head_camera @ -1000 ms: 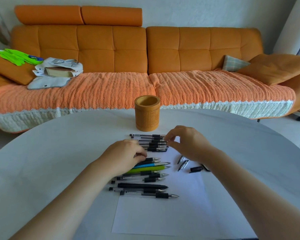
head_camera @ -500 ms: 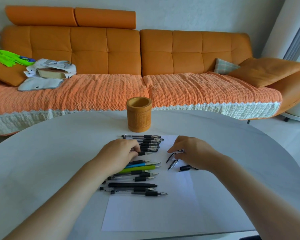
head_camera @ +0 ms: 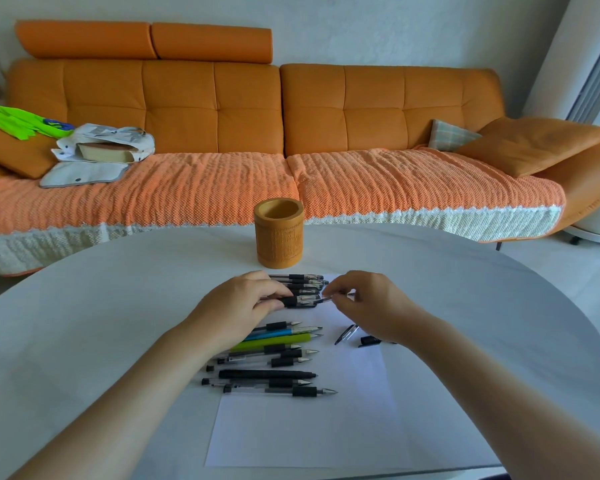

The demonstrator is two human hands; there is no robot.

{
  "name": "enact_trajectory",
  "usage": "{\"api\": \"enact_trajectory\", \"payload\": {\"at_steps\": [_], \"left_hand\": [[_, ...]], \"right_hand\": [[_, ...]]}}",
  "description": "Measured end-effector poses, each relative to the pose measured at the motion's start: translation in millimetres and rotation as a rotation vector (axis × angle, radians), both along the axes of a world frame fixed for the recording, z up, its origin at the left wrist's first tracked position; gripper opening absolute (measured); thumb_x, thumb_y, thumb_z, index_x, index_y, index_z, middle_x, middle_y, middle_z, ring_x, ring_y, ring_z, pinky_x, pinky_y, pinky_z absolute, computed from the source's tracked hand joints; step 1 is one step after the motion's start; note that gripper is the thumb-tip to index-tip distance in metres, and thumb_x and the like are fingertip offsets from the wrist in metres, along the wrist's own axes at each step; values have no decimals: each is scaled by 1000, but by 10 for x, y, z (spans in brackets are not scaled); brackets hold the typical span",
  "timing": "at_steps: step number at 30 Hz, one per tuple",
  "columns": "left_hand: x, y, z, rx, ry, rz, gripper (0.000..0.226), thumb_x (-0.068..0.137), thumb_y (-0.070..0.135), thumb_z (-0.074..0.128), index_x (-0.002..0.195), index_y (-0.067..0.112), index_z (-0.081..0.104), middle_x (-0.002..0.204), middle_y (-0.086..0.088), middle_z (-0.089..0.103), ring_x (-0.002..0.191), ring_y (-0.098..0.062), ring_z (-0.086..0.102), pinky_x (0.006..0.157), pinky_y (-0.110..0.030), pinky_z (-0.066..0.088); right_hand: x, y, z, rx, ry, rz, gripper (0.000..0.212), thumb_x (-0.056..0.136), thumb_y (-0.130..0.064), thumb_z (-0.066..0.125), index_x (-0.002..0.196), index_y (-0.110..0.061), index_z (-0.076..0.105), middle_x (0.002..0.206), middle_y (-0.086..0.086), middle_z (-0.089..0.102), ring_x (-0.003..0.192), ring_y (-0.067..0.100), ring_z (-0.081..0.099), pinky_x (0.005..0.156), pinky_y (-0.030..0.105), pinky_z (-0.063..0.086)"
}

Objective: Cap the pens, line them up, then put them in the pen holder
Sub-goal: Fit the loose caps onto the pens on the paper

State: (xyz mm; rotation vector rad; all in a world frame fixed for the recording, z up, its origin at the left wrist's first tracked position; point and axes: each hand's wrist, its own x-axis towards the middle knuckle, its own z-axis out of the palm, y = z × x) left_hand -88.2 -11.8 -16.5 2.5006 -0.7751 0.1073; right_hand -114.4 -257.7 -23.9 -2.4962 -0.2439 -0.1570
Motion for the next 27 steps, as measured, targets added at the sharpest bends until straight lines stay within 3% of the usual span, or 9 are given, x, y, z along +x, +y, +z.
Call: {"api": "enact_trajectory", "payload": {"at_steps": [4, 11, 14, 18, 22, 27], "left_hand": [[-12, 3, 4, -34, 24, 1, 24, 93, 30, 61, 115, 37, 68, 111, 21, 62, 95, 1, 53, 78, -14, 39], [-27, 3, 26, -51, 17, 1, 23, 94, 30, 61, 115, 34, 68, 105, 20, 60, 88, 6, 53, 73, -10, 37], [-27, -9, 20, -58, 40, 3, 22, 94, 32, 60, 114, 31, 69, 103, 17, 61, 90, -1, 56, 76, -19, 42], [-37, -36, 16, -79, 59, -21, 18, 95, 30, 58, 108, 32, 70, 92, 20, 60, 87, -1, 57, 73, -20, 43], [-7, 21, 49, -66, 16, 52, 20, 95, 29, 57, 111, 28, 70, 89, 22, 56, 85, -2, 57, 77, -23, 45], [5, 80, 56, -39, 27, 78, 22, 95, 31, 57, 114, 28, 69, 101, 15, 63, 92, -7, 59, 84, -28, 49]], "right_hand": [[0, 82, 12, 55, 32, 10, 19, 96, -27, 56, 104, -28, 74, 94, -17, 66, 62, -21, 50, 56, 6, 35], [-5, 173, 21, 82, 81, 22, 20, 97, -26, 55, 109, -28, 71, 93, -19, 63, 62, -19, 52, 55, 4, 37], [-13, 223, 10, 120, 90, 22, 19, 96, -28, 57, 111, -29, 70, 89, -21, 62, 57, -9, 54, 53, 6, 39], [-11, 299, -30, 158, 92, 20, 17, 94, -33, 60, 109, -33, 70, 91, -21, 66, 56, 9, 54, 57, 24, 49], [37, 254, -23, 208, 38, -93, 15, 96, -28, 57, 101, -31, 71, 95, -18, 65, 60, 1, 55, 55, 7, 38], [47, 228, -7, 314, 63, -124, 16, 95, -26, 57, 96, -33, 71, 94, -13, 67, 49, 14, 43, 48, 18, 40]]}}
